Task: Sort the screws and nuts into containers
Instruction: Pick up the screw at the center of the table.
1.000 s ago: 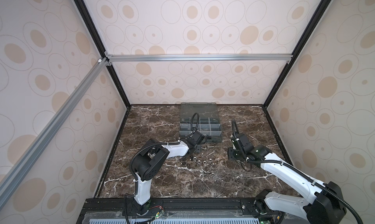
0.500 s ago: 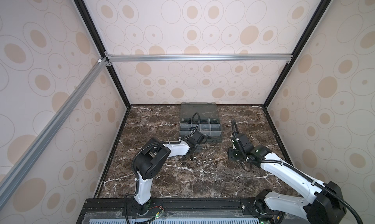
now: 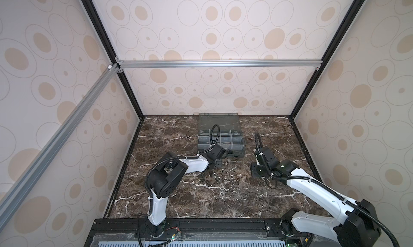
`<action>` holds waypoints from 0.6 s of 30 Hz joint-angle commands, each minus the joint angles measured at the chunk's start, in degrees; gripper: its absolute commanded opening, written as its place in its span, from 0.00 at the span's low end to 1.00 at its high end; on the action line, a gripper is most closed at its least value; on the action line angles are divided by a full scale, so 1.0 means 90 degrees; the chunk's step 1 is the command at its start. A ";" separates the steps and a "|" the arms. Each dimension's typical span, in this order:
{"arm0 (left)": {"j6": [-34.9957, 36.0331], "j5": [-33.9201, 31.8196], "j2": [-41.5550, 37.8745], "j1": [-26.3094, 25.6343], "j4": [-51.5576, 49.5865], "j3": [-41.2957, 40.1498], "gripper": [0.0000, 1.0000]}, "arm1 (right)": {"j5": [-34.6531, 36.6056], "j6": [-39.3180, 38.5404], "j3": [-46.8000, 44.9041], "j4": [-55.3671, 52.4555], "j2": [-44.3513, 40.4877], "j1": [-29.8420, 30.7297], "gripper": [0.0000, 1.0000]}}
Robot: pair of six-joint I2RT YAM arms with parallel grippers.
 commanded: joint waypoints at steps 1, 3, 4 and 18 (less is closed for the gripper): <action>0.0032 0.0134 -0.0414 0.0045 -0.0009 -0.0246 0.32 | 0.0085 -0.0039 -0.0040 -0.0108 -0.0056 0.0008 0.35; 0.0038 0.0257 -0.0598 0.0036 0.0058 -0.0401 0.31 | 0.0095 -0.0051 -0.0035 -0.0109 -0.0050 0.0009 0.35; 0.0039 0.0323 -0.0693 0.0043 0.0086 -0.0459 0.31 | 0.0101 -0.0050 -0.0037 -0.0100 -0.0049 -0.0004 0.35; 0.0209 0.1045 -0.1174 -0.0147 0.0217 0.0175 0.32 | 0.0191 -0.0053 0.0000 -0.0170 -0.0174 -0.0019 0.35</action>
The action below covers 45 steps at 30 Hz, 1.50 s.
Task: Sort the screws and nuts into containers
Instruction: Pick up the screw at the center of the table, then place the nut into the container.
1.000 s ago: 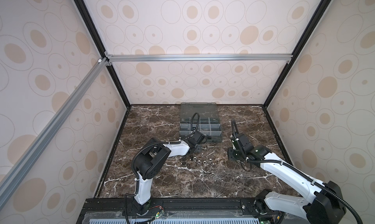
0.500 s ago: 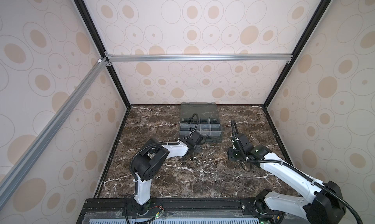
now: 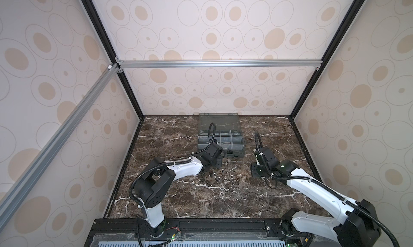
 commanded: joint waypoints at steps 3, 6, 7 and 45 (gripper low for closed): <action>0.0222 0.0252 0.0169 -0.0037 0.0086 0.1076 0.32 | 0.0163 -0.0022 -0.0008 -0.0189 -0.0199 -0.0021 0.35; 0.0274 0.0334 0.0537 -0.0035 -0.0009 0.1609 0.32 | 0.0160 -0.0002 -0.0023 -0.0217 -0.0251 -0.0025 0.35; 0.0290 0.0330 0.0659 -0.0041 -0.0035 0.1756 0.32 | 0.0158 0.0000 -0.0042 -0.0232 -0.0268 -0.0022 0.35; 0.0205 -0.0557 -0.0762 0.0014 0.0089 0.0286 0.53 | -0.0383 -0.0262 0.0206 0.0024 0.0347 -0.0022 0.36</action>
